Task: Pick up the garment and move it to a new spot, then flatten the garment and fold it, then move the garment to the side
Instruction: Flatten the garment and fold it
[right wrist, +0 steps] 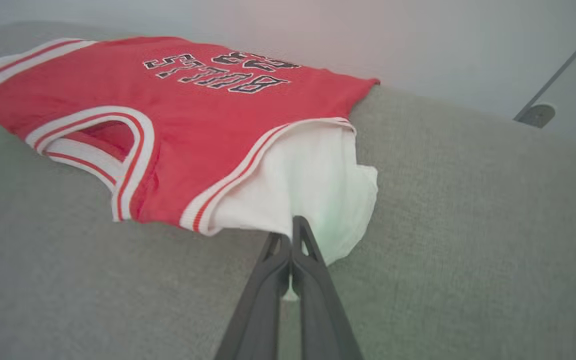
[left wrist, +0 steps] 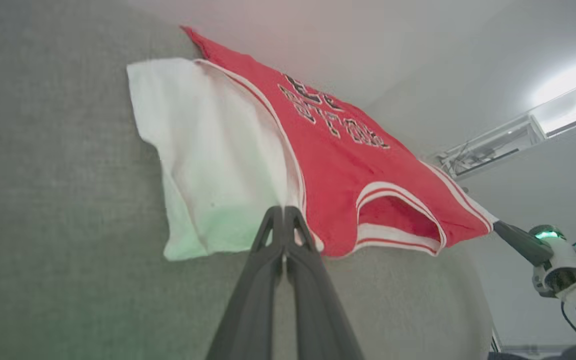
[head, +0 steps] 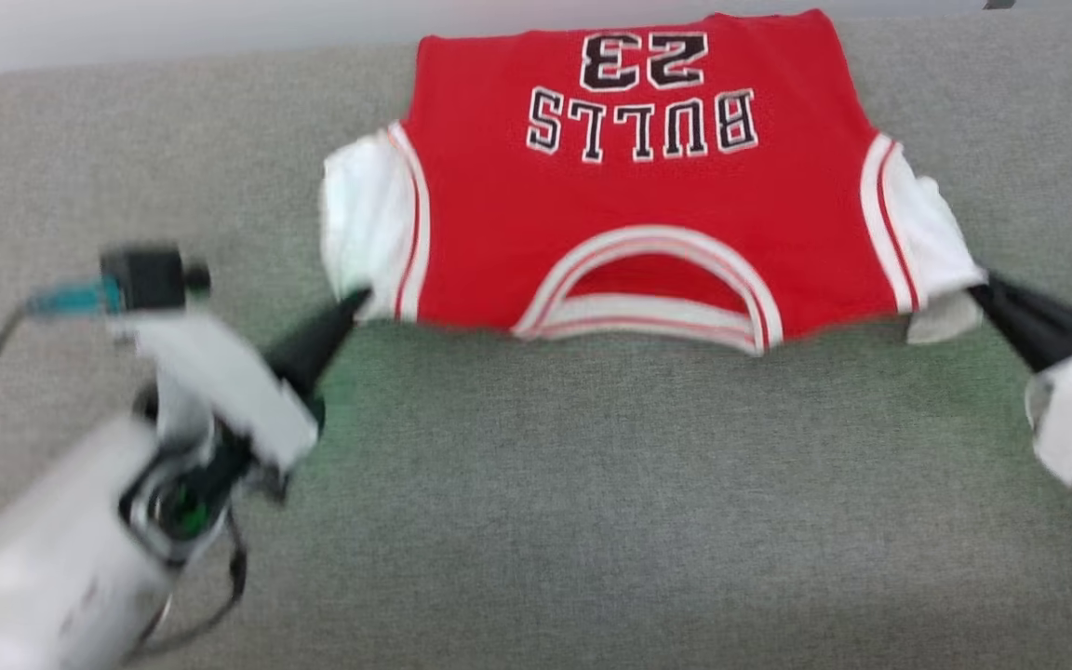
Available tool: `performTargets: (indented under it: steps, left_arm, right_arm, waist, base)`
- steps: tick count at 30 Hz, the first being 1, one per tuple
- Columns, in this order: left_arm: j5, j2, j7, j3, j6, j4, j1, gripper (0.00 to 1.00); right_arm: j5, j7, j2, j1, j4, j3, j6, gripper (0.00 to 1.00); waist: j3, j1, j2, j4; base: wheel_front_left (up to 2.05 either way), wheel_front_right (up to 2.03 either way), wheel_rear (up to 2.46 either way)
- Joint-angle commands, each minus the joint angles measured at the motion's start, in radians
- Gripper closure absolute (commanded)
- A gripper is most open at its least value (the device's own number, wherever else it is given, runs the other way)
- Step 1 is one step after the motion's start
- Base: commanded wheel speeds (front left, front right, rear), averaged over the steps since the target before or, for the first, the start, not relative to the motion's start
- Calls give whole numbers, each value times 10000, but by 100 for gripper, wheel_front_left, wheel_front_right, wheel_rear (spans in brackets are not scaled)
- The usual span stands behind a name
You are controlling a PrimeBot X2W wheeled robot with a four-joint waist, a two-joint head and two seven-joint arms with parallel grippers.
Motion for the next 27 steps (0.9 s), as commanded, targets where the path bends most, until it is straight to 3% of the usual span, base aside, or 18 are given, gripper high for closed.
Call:
performTargets:
  steps: [1, 10, 13, 22, 27]
  left_arm:
    - [43, 317, -81, -47, -36, -339, 357, 100]
    - [-31, 2430, -514, -481, -37, -3584, 3137, 100]
    - [128, 3120, -598, -651, 204, -4489, 3753, 100]
    - [556, 4445, -1049, -1053, 1175, -6647, 5136, 100]
    - [666, 4474, -1378, -1057, 1559, -7017, 5383, 100]
  right_arm:
    - [49, 135, -209, 337, -290, -127, -15, 100]
    - [-32, 1698, -1794, 3185, -3006, -795, -15, 100]
    - [-74, 2154, -2009, 4116, -3600, -1275, -13, 100]
    - [-399, 3647, -1970, 6741, -5139, -3158, -15, 100]
    - [-723, 4272, -1520, 7779, -5989, -4116, -15, 100]
  waist:
    - [-57, 0, -1, -23]
    - [-392, 0, -1, 65]
    - [-450, 0, -1, 153]
    - [-539, 0, -1, 308]
    - [-474, 0, -1, 349]
  base:
    - [0, 0, 0]
    - [0, 0, 0]
    - [0, 0, 0]
    - [0, 0, 0]
    - [0, 0, 0]
